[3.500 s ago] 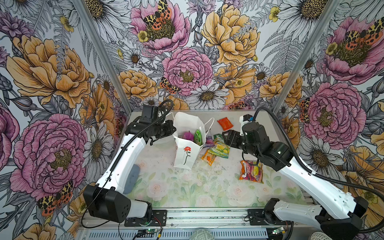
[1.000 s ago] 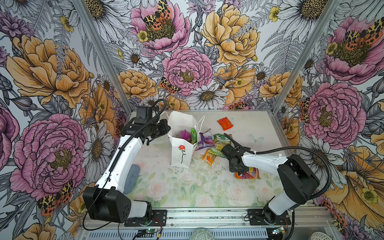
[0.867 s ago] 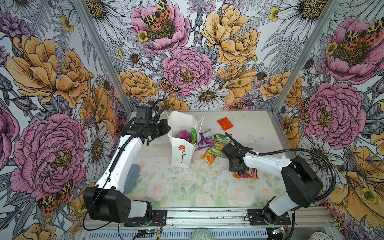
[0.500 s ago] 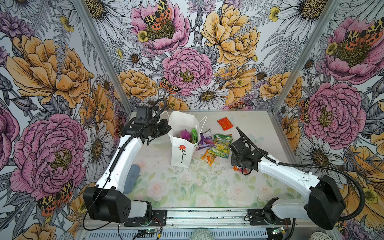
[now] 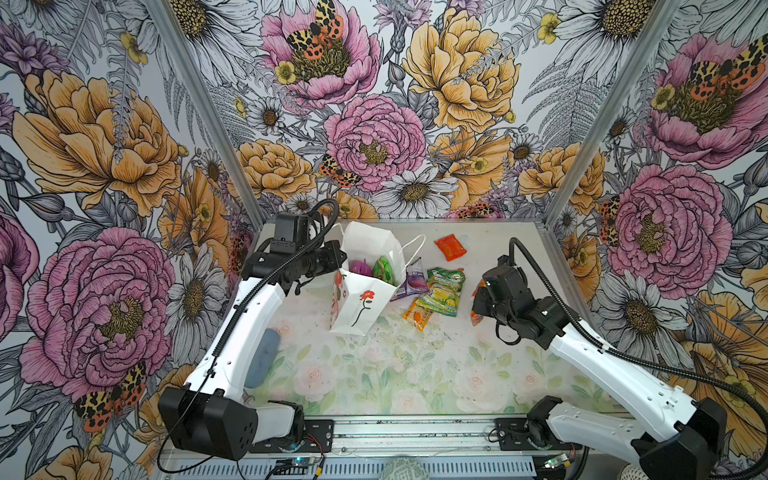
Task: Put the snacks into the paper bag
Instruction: 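Lift the fruit candy bag with the right gripper up and over the paper bag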
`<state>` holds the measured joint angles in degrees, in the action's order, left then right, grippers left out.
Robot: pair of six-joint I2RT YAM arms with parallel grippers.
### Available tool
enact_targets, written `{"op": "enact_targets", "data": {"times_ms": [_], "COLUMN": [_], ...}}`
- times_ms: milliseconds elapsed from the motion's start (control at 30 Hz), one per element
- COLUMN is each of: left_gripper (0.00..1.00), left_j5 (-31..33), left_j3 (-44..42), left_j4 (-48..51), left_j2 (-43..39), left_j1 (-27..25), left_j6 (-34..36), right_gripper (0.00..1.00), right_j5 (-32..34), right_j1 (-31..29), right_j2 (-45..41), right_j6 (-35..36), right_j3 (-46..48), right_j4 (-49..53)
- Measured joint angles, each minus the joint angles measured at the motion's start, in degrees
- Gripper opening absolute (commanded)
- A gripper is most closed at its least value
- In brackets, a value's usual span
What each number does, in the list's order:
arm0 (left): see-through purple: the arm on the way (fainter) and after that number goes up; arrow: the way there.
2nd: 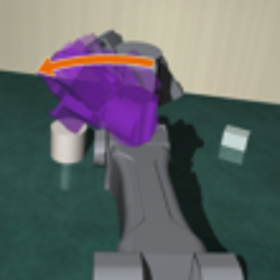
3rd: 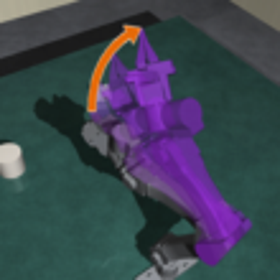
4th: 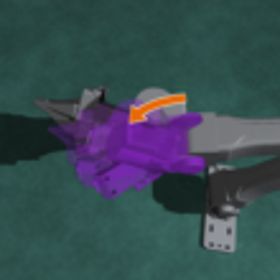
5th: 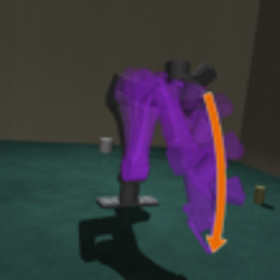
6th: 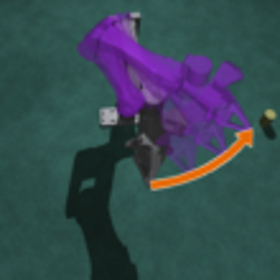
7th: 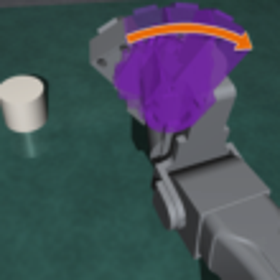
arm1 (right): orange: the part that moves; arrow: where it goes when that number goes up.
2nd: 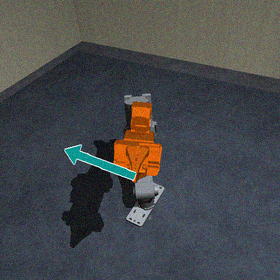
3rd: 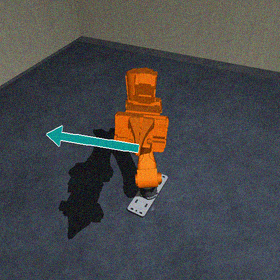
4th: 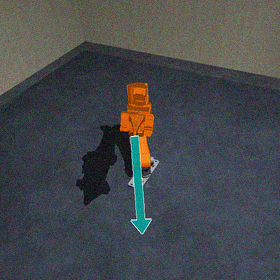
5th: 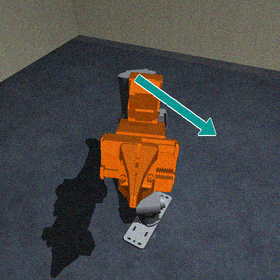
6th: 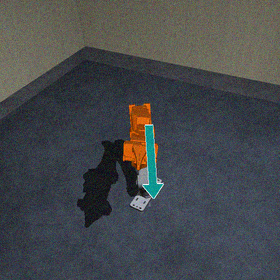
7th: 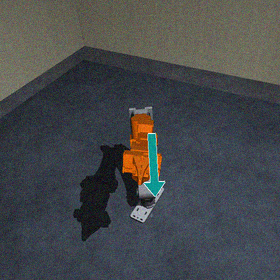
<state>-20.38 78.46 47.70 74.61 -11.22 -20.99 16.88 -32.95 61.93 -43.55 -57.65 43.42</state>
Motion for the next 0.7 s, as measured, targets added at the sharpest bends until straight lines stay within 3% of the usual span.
{"op": "enact_targets", "data": {"times_ms": [700], "left_gripper": [0.0], "left_j5": [0.5], "left_j3": [-0.1], "left_j4": [0.0], "left_j2": [-0.8], "left_j1": [-1.7], "left_j6": [1.1], "right_gripper": [0.0], "right_j5": [-1.2], "right_j1": [0.0], "right_j2": [-1.6], "right_j6": [1.5], "right_j3": [-12.1], "right_j4": [-7.5]}}
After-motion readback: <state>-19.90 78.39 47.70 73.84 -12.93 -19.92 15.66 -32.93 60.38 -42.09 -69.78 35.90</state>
